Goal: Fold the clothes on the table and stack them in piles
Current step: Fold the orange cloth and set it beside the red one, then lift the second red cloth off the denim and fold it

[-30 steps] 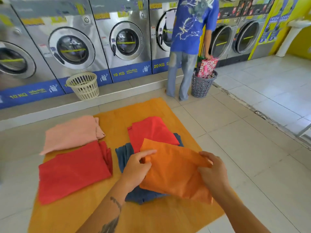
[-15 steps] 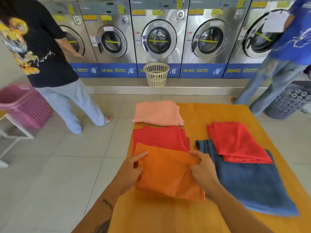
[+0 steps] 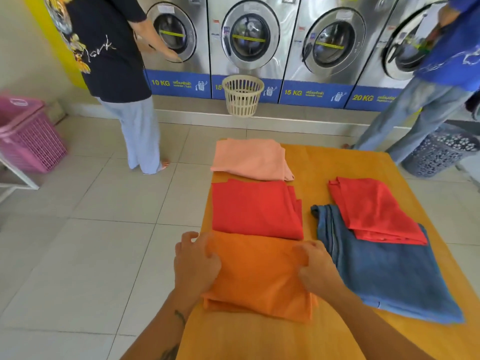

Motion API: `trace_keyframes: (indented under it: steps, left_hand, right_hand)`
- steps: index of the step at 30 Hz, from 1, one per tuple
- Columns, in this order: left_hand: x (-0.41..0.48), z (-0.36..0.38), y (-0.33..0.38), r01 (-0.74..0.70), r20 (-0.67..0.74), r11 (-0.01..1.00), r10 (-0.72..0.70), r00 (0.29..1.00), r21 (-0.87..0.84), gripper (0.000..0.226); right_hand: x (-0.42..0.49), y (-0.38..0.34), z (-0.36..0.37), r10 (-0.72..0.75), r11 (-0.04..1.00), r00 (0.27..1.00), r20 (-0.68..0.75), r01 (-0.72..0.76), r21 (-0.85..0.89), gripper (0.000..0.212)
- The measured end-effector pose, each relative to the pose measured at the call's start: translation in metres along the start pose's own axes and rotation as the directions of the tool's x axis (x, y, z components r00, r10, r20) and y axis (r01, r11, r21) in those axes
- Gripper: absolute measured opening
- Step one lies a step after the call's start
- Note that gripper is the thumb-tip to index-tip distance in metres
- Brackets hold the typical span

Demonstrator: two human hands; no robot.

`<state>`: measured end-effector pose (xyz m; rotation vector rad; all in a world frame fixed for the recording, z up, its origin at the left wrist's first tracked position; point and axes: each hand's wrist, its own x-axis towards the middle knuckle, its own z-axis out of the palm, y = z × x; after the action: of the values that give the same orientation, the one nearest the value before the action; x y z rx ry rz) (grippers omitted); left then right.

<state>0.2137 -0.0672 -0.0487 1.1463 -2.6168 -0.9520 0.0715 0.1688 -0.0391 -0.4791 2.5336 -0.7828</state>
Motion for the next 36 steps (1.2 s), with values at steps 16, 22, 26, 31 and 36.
trace_keyframes:
  steps: [16, 22, 26, 31, 36]
  left_hand:
    - [0.015, 0.089, 0.217, -0.463, 0.234, 0.842, 0.526, 0.817, -0.276, 0.049]
    - [0.001, 0.157, 0.27, -0.639, 0.383, 0.761, 0.561, 0.734, 0.11, 0.07]
    - [0.002, 0.199, 0.296, -0.676, 0.467, 0.694, 0.525, 0.711, 0.249, 0.079]
    - [0.012, 0.236, 0.311, -0.673, 0.37, 0.619, 0.562, 0.74, 0.405, 0.064]
    - [0.005, 0.225, 0.33, -0.746, 0.218, 0.536, 0.734, 0.643, 0.396, 0.045]
  right_hand:
    - [-0.008, 0.106, -0.14, 0.443, 0.819, 0.84, -0.312, -0.238, 0.522, 0.058]
    - [0.017, 0.153, -0.167, 0.582, 0.543, 0.797, -0.159, -0.235, 0.806, 0.043]
    - [0.038, 0.164, -0.178, 0.541, 0.405, 0.837, -0.083, -0.172, 0.898, 0.068]
    - [0.057, 0.169, -0.185, 0.481, 0.336, 0.874, -0.071, -0.11, 0.935, 0.056]
    - [0.065, 0.169, -0.194, 0.444, 0.388, 0.886, -0.132, -0.057, 0.92, 0.068]
